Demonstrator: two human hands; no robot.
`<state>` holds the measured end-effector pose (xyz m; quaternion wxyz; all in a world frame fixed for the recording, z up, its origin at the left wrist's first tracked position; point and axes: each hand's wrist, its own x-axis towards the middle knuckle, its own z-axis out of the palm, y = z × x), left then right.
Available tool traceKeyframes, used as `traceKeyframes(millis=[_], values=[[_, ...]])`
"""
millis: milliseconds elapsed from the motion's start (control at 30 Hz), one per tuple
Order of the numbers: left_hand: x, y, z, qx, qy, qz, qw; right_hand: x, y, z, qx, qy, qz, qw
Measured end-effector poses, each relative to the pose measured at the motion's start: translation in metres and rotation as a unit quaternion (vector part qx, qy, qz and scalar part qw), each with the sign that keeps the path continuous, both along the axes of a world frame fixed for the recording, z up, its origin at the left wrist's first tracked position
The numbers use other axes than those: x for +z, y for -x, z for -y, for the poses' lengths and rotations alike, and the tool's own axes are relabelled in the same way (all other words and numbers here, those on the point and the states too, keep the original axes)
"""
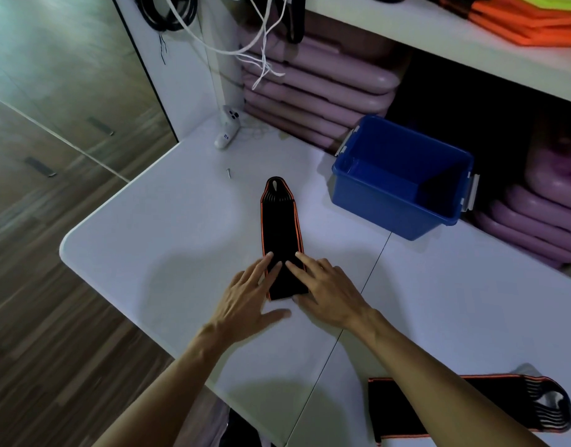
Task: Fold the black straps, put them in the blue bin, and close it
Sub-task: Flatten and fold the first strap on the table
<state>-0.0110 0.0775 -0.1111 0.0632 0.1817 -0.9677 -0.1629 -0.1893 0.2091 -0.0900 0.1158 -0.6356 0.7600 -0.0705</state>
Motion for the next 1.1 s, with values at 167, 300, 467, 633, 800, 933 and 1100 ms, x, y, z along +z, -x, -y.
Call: traceKeyframes(millis=[167,300,467,633,800,933,1100], values=[[0.009,0.008,0.011,0.004,0.029,-0.03,0.999,0.005,0.0,-0.001,-0.023,0.006,0.074,0.997],[0.023,0.018,0.026,0.009,-0.063,-0.03,0.998,0.015,0.004,0.0,-0.089,0.023,0.192,0.977],[0.036,0.033,0.033,0.106,-0.245,-0.024,0.963,0.019,0.004,0.02,-0.199,0.052,0.296,0.933],[0.035,0.055,0.028,0.214,-0.274,0.025,0.937,0.007,-0.003,0.037,-0.281,0.08,0.32,0.901],[0.025,0.056,0.018,0.275,-0.264,-0.018,0.924,0.007,-0.008,0.041,-0.282,0.108,0.283,0.91],[0.024,0.044,0.016,0.209,-0.243,-0.126,0.939,0.01,-0.004,0.026,-0.187,0.102,0.26,0.942],[0.01,0.022,0.028,0.019,-0.106,-0.078,0.991,-0.001,0.004,-0.001,-0.072,0.031,0.08,0.994]])
